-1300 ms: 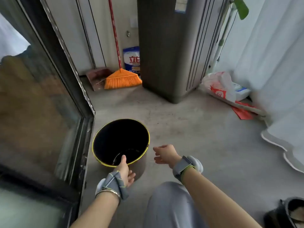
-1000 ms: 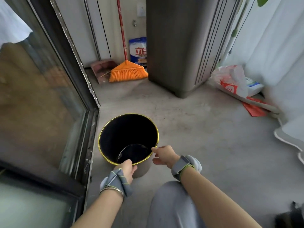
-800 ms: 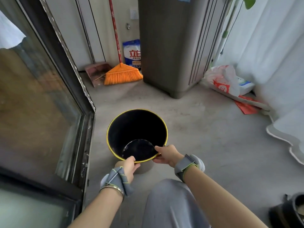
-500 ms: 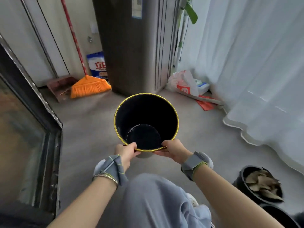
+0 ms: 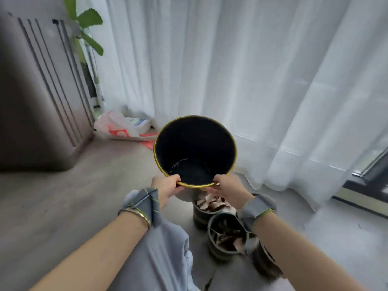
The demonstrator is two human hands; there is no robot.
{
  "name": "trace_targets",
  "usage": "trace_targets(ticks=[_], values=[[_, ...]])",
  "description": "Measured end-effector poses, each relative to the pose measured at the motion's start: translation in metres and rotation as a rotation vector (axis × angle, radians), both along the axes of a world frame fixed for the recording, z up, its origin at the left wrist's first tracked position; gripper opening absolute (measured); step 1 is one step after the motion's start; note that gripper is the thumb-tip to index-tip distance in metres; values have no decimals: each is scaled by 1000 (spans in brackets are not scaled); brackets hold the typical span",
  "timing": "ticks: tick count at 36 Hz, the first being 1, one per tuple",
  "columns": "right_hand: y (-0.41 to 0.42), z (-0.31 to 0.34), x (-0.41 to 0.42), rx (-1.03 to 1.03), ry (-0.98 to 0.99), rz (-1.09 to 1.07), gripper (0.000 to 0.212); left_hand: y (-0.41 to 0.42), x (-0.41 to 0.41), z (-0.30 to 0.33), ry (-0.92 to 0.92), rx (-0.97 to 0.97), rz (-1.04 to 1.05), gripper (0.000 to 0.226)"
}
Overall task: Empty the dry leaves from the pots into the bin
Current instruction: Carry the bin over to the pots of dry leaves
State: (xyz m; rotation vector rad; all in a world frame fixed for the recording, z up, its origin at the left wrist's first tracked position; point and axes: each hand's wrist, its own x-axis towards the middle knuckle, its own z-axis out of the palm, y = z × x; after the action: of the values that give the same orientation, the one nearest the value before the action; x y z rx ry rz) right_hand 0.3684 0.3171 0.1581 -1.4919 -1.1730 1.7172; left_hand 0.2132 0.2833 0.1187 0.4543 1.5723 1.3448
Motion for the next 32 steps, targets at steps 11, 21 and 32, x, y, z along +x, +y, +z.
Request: trace_targets(ticks=[11, 21, 32], values=[[-21, 27, 180, -11, -42, -361, 15, 32, 181, 14, 10, 66, -353, 16], [-78, 2, 322, -54, 86, -824, 14, 18, 332, 10, -49, 105, -688, 44], [-114, -74, 399, -179, 169, -1102, 32, 8, 430, -65, 16, -25, -863, 39]])
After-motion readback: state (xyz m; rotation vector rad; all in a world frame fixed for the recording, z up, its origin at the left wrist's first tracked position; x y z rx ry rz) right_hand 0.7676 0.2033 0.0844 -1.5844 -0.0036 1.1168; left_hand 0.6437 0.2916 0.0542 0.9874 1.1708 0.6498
